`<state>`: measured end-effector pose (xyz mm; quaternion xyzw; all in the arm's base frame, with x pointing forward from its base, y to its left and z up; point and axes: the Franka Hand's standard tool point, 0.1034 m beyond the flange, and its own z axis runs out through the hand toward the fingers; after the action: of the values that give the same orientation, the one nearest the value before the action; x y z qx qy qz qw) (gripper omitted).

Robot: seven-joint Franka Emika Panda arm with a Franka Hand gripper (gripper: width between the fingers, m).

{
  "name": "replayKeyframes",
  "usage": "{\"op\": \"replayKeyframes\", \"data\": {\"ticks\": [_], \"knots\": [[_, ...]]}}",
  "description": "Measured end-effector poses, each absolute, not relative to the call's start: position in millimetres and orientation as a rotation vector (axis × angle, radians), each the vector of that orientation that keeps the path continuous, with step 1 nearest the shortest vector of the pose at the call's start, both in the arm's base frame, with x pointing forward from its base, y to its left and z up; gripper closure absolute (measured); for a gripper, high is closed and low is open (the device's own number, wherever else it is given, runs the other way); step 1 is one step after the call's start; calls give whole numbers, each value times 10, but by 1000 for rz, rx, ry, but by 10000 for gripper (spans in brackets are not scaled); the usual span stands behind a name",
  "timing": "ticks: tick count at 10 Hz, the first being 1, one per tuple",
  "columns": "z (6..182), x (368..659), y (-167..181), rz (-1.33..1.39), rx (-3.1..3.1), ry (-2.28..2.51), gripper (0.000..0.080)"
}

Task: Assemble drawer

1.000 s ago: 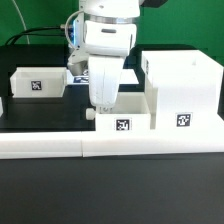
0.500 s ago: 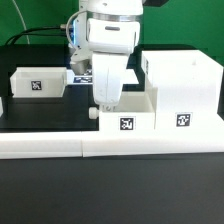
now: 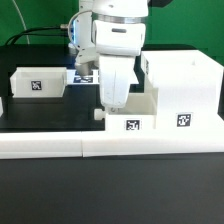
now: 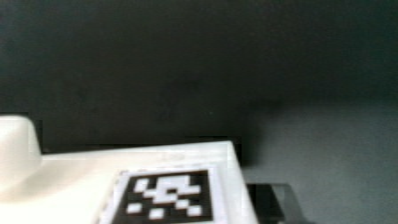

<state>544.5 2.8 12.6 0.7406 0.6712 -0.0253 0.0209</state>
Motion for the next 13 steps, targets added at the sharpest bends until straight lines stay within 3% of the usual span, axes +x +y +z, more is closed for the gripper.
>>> {"op": "replayKeyframes", "data": {"ticks": [13], "knots": [[87,5411,40,-69,2301,2071,725]]}}
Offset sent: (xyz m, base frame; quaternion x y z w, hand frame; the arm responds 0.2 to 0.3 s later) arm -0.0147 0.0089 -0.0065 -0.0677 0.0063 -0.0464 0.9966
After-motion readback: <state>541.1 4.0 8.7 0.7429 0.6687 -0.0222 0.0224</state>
